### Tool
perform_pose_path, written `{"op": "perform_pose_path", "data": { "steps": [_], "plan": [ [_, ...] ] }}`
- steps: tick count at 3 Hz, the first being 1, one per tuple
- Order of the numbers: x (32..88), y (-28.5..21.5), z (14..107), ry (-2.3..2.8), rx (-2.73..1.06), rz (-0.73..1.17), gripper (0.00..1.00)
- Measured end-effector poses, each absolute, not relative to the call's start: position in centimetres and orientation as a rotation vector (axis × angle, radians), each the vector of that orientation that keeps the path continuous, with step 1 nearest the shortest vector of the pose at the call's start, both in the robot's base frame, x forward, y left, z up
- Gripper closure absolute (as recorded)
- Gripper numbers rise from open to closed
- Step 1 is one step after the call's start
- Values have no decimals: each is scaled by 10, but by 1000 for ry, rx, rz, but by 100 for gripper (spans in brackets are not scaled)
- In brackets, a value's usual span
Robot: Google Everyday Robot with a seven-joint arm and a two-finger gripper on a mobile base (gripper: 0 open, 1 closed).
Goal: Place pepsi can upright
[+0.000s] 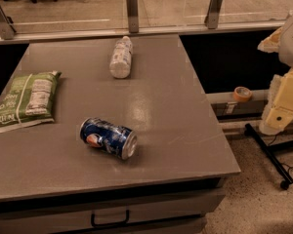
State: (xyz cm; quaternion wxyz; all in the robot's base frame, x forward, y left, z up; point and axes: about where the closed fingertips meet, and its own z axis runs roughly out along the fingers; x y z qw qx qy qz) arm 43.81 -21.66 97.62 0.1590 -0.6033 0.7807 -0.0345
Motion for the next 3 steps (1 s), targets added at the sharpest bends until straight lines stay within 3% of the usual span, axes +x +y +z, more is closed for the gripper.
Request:
{"op": "perform_pose_path", "data": {
  "steps": [1, 3],
  "plan": [
    [438, -216, 976, 2231, -1725, -98, 0],
    [438, -142, 962, 2229, -1778, 106, 0]
  ]
}}
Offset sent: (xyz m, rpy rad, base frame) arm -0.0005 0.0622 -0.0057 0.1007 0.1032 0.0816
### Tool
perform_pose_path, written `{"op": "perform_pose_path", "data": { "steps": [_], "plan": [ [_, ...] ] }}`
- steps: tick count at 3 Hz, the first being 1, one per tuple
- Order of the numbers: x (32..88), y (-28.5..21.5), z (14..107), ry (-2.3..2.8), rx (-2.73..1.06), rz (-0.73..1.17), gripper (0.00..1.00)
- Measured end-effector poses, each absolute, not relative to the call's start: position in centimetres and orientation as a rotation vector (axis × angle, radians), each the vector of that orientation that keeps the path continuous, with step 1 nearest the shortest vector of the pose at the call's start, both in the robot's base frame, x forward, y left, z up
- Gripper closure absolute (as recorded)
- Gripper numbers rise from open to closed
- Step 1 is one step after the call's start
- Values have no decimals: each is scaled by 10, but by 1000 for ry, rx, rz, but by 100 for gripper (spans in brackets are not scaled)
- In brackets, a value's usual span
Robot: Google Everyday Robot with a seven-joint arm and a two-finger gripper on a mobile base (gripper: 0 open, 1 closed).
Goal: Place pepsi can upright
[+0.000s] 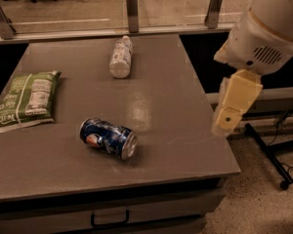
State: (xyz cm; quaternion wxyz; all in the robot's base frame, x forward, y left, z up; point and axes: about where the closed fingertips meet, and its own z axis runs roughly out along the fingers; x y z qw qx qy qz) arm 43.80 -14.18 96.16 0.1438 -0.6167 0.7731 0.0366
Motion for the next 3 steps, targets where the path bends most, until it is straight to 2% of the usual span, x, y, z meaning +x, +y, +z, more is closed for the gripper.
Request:
{"op": "perform_pose_path", "data": {
  "steps": [2, 3],
  "plan": [
    [437, -41, 923, 2327, -1662, 141, 0],
    [438, -38, 922, 2354, -1616, 149, 0]
  ]
}}
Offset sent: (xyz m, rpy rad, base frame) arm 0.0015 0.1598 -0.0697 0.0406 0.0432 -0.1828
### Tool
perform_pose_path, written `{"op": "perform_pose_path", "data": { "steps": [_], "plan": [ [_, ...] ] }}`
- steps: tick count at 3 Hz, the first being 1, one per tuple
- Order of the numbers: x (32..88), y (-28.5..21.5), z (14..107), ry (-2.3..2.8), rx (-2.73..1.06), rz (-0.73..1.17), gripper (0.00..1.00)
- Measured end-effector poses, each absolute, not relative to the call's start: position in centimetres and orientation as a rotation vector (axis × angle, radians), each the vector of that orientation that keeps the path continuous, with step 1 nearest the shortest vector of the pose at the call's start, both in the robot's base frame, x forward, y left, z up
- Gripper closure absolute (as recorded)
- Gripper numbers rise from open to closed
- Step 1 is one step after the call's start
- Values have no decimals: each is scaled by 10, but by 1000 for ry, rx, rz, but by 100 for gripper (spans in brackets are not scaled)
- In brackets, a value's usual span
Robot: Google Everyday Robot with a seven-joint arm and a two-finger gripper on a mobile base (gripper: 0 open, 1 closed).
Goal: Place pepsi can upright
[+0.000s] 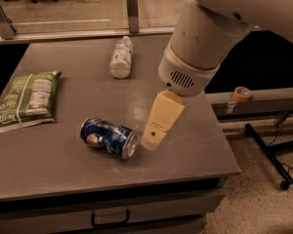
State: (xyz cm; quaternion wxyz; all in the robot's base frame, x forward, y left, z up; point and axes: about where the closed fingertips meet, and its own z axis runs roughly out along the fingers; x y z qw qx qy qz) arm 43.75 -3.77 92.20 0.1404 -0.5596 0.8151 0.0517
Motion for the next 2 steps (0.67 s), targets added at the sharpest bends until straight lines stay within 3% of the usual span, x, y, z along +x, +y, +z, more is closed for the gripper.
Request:
{"op": "perform_pose_path", "data": {
  "steps": [2],
  "plan": [
    [434, 2, 915, 2377, -1666, 141, 0]
  ]
}}
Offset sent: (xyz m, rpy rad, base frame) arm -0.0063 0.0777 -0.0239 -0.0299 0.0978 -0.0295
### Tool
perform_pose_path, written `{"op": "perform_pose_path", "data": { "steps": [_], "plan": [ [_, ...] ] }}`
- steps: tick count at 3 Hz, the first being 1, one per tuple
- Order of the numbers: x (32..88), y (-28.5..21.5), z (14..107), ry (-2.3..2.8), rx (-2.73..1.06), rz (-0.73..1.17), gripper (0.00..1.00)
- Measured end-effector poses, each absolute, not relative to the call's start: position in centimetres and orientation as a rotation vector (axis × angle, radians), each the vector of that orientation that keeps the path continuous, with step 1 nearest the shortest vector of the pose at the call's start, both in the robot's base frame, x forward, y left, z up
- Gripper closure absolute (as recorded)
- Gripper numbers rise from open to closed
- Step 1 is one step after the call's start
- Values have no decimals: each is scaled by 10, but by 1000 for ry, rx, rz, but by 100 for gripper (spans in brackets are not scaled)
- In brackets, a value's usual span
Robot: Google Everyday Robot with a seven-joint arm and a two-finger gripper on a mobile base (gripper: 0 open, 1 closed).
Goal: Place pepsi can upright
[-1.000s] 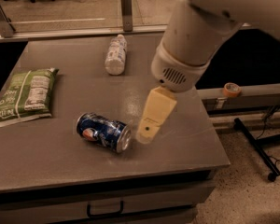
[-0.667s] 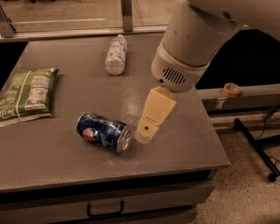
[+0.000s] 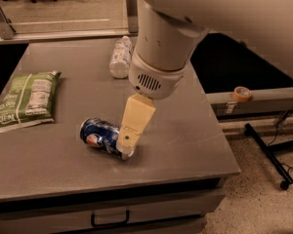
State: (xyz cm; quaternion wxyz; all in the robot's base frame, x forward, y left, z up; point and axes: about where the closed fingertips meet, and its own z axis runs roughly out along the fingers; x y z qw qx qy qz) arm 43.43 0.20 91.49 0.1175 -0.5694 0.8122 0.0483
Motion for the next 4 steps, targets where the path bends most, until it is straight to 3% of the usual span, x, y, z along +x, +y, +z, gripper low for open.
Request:
{"op": "perform_pose_path", "data": {
  "steps": [4],
  "plan": [
    [426, 79, 865, 2480, -1626, 5, 0]
  ]
}}
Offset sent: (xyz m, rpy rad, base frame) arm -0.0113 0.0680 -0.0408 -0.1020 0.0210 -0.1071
